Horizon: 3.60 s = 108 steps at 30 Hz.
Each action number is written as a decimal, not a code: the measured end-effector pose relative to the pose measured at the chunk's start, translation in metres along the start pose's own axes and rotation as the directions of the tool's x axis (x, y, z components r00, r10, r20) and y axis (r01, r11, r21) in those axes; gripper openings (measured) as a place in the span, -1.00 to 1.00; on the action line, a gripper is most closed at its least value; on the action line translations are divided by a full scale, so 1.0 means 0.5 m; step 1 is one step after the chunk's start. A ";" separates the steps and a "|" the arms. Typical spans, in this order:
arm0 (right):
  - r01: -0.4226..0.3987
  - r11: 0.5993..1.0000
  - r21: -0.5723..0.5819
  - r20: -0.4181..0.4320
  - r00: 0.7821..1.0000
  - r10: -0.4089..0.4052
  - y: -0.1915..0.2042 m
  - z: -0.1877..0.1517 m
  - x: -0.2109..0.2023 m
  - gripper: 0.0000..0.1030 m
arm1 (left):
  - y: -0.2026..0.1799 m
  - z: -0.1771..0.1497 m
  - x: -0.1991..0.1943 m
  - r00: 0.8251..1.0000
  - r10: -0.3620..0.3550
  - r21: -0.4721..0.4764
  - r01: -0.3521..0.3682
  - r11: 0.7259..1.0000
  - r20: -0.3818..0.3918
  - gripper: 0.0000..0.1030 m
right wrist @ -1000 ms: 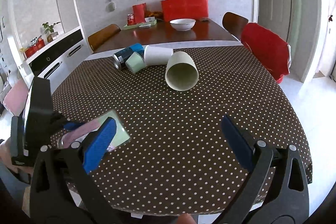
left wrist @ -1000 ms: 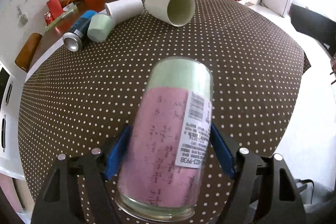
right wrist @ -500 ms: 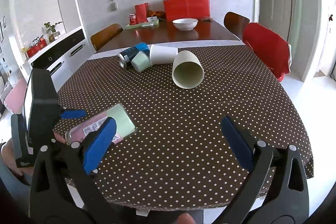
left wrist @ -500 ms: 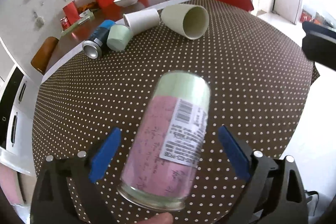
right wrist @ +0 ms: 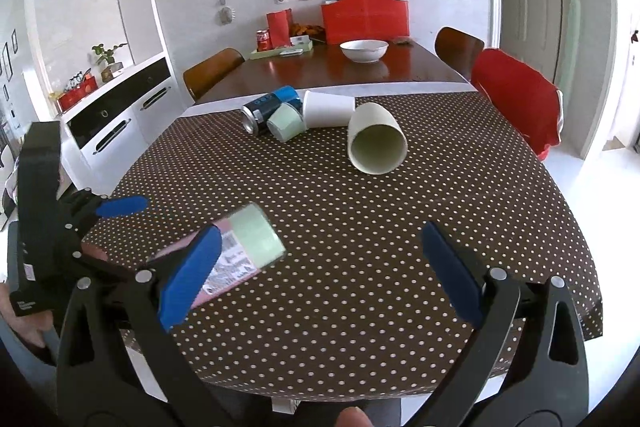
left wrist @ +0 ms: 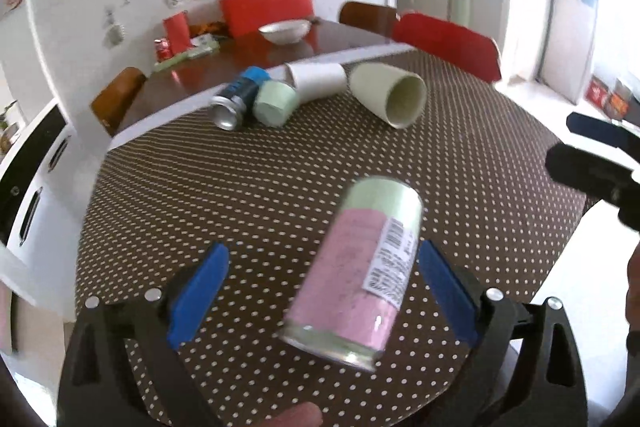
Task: Flip cup upside down
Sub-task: 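Lift the canister with the right gripper and carry it toward the table center, then rotate the right gripper to stand the canister upright, mint end up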
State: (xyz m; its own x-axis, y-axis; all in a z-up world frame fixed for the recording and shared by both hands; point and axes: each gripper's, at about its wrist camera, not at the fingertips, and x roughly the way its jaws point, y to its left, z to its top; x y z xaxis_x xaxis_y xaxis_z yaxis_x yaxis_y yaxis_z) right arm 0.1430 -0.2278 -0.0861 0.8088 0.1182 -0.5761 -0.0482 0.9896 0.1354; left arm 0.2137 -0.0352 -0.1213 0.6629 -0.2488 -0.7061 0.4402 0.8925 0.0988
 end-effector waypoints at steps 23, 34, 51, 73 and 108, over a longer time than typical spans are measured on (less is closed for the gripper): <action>-0.029 0.999 -0.022 0.014 0.999 0.029 0.162 0.009 -0.054 0.89 | 0.101 -0.066 -0.267 0.943 0.195 -0.219 -0.138 0.966 0.268 0.83; 0.027 0.997 0.076 -0.089 0.996 -0.020 0.189 0.038 0.006 0.89 | 0.174 -0.043 -0.241 0.944 0.168 -0.242 -0.099 0.965 0.284 0.83; 0.176 0.914 0.365 -0.420 0.908 -0.007 0.138 0.006 0.184 0.89 | 0.250 -0.037 -0.118 0.969 0.116 -0.239 -0.061 0.969 0.220 0.83; 0.323 0.801 0.504 -0.587 0.808 0.043 0.112 -0.017 0.327 0.65 | 0.271 -0.062 -0.039 0.985 0.037 -0.262 0.008 0.965 0.169 0.83; 0.117 0.984 -0.131 0.022 0.993 -0.115 0.127 0.054 0.241 0.38 | 0.138 -0.020 -0.107 0.975 0.173 -0.275 -0.129 0.953 0.139 0.83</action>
State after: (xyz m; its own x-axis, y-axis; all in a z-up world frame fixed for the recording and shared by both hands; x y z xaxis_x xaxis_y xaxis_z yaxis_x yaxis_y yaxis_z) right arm 0.2530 -0.1526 -0.1251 0.8218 0.0013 -0.5698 -0.0296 0.9987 -0.0403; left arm 0.2023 0.0435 -0.0837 0.8066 -0.1409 -0.5741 0.1668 0.9860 -0.0077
